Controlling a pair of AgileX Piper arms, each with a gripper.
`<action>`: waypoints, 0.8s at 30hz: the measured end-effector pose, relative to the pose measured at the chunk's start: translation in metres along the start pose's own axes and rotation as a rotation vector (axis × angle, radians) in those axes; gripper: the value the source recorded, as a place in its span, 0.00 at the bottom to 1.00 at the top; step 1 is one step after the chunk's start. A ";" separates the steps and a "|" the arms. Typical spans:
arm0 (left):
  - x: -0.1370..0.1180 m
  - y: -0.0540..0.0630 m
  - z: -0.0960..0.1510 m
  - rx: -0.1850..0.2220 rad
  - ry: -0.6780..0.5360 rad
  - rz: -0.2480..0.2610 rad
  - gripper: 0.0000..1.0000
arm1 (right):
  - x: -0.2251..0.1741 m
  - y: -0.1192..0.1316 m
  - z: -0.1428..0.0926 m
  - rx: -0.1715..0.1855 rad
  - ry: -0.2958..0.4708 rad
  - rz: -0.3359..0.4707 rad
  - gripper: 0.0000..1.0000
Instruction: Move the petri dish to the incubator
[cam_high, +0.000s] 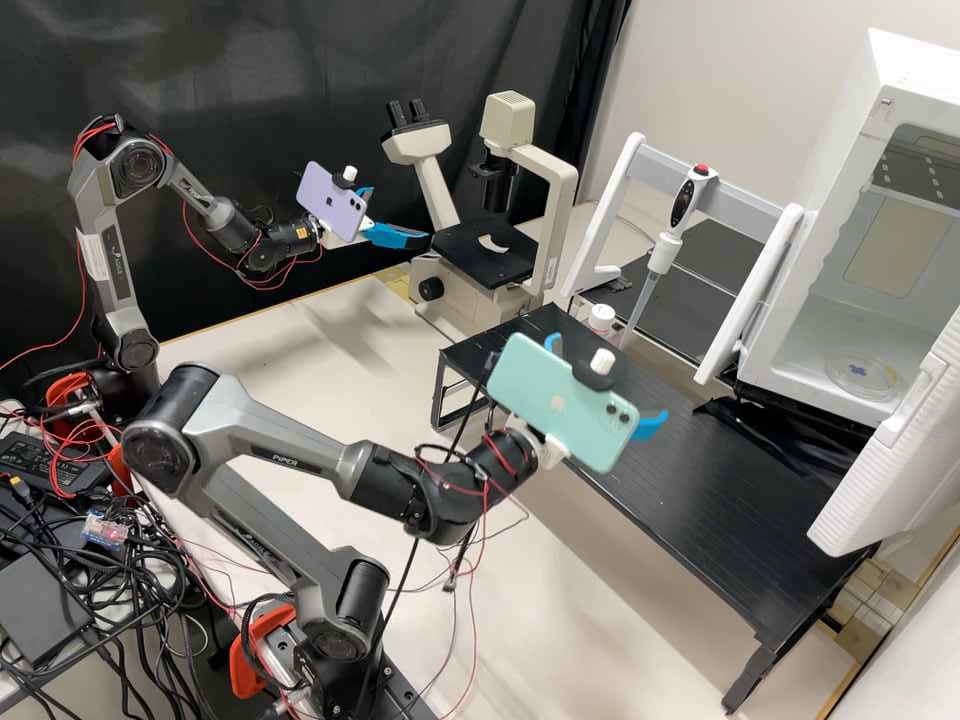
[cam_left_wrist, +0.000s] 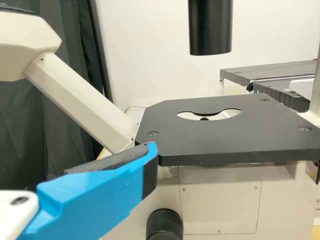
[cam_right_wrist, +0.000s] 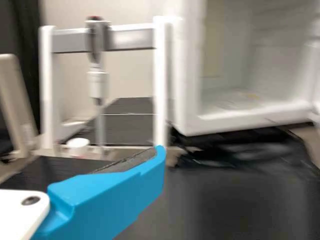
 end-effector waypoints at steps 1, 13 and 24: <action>0.000 0.000 0.000 0.000 0.000 0.000 1.00 | 0.007 0.000 -0.006 -0.010 0.014 -0.020 1.00; 0.000 0.000 0.000 0.000 0.000 0.000 1.00 | 0.080 -0.034 -0.065 -0.085 -0.040 -0.135 1.00; 0.000 0.000 0.000 0.000 0.000 0.000 1.00 | 0.062 -0.060 -0.072 -0.061 -0.141 -0.089 1.00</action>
